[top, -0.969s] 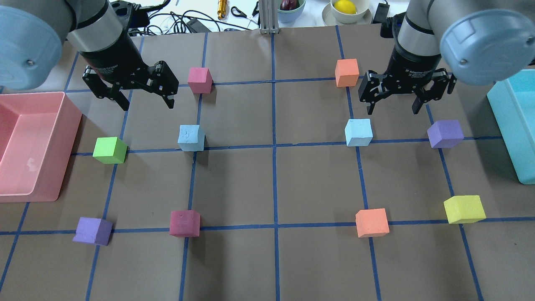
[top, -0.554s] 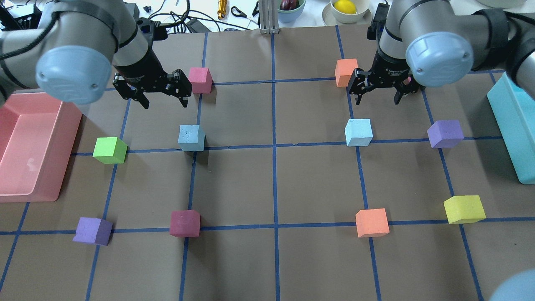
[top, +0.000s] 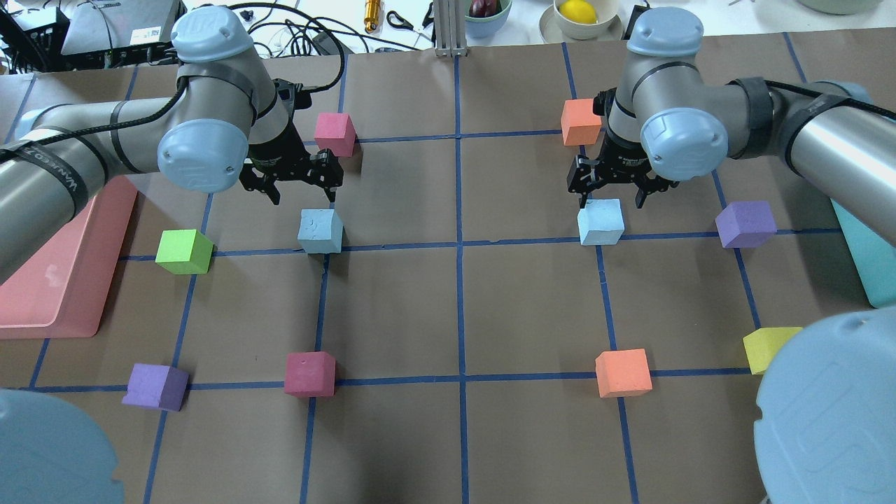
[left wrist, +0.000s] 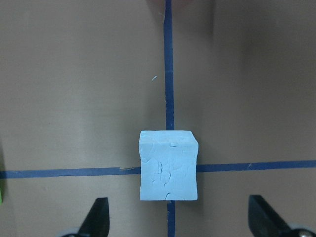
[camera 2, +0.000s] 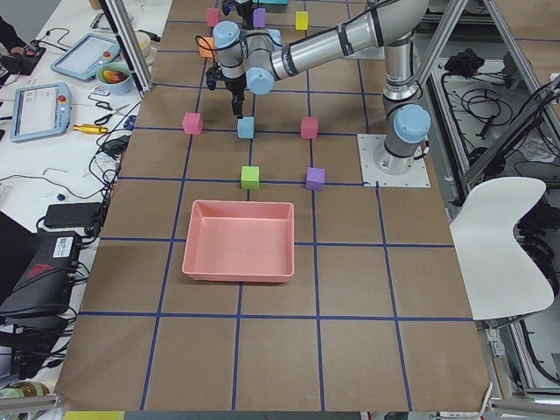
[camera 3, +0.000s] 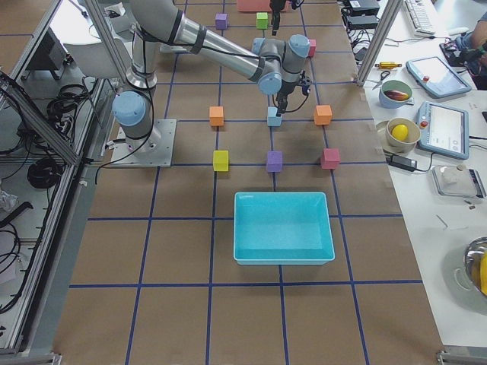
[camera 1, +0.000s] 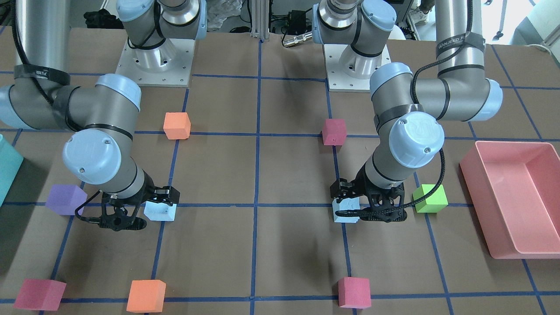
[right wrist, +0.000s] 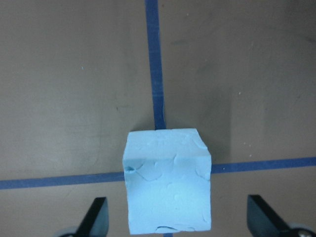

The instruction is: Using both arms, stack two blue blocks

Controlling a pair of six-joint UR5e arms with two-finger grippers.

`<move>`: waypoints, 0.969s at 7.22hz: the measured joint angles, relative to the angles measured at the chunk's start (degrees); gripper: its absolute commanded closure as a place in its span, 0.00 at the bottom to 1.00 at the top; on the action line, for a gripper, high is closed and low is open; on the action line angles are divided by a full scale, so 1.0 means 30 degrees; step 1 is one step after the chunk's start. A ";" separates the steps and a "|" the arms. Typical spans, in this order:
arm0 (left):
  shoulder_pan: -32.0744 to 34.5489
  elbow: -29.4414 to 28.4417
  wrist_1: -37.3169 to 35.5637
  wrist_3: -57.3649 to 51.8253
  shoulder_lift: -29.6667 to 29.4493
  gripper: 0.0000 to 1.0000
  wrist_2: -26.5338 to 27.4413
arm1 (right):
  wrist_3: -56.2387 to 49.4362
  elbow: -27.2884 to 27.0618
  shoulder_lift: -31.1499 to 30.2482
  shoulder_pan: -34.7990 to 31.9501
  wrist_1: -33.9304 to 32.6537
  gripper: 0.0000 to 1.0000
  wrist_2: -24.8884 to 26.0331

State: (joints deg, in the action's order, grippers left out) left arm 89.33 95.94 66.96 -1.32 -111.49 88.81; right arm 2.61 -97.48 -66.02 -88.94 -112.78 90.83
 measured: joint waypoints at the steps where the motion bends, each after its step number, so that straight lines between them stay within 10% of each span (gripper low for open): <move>1: 0.0005 0.0076 -0.0121 -0.0004 -0.0419 0.00 -0.0006 | 0.0005 -0.0585 0.0060 -0.0001 -0.0234 0.00 -0.0008; 2: 0.0012 0.0142 -0.0232 -0.0026 -0.0753 0.00 -0.0004 | 0.0008 -0.0933 0.0120 -0.0001 -0.0574 0.20 -0.0018; 4: 0.0019 0.0599 -0.0970 -0.0009 -0.1252 0.00 0.0013 | 0.0059 -0.1100 0.0351 -0.0002 -0.1476 1.00 -0.0037; 7: 0.0019 0.1693 -0.2542 -0.0122 -0.1530 0.00 -0.0002 | 0.0259 -0.1032 0.0401 -0.0025 -0.1668 1.00 -0.0286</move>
State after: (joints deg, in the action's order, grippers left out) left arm 89.38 101.02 59.33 -1.69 -116.08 88.80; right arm 3.39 -100.57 -64.82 -89.02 -117.78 89.97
